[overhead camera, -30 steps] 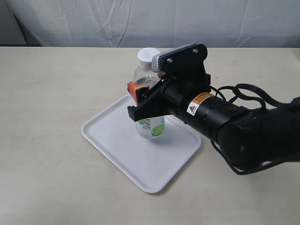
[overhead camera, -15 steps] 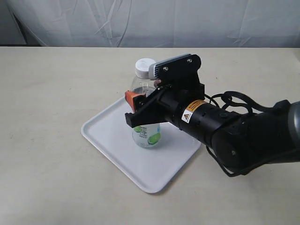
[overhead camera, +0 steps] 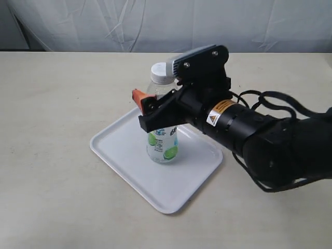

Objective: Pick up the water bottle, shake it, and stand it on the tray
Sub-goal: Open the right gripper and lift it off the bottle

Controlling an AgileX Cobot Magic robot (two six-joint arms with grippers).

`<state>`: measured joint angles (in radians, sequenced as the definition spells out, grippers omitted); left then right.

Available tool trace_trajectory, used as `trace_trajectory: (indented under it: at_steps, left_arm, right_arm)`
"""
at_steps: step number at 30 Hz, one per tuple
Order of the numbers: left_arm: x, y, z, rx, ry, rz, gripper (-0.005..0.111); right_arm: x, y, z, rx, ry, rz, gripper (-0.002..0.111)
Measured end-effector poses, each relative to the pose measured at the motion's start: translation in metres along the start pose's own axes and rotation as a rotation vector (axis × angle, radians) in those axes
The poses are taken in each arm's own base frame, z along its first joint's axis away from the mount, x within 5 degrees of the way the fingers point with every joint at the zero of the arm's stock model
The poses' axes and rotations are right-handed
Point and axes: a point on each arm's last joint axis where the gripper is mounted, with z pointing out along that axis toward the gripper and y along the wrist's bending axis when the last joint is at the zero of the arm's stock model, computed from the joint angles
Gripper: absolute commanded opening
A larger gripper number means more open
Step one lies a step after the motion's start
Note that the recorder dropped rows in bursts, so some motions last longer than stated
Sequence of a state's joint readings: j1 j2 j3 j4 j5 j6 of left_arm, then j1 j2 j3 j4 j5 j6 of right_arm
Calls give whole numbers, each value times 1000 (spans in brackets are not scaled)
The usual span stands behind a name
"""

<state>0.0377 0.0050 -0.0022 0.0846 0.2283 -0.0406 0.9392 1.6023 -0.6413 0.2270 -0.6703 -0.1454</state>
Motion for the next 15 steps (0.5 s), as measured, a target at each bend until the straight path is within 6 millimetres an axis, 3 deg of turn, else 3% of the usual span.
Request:
trace_trajectory:
  at_steps: [7,9,15]
  left_arm:
    - [0,0,0,0,0,0,0]
    - [0,0,0,0,0,0,0]
    - [0,0,0,0,0,0,0]
  right_arm:
    - [-58,-2,-31,-10,-139,-27,84]
    - [-74,-1,-42,-24,-134,-53,71]
    - [-112,0,-81,-84,-97,-112,6]
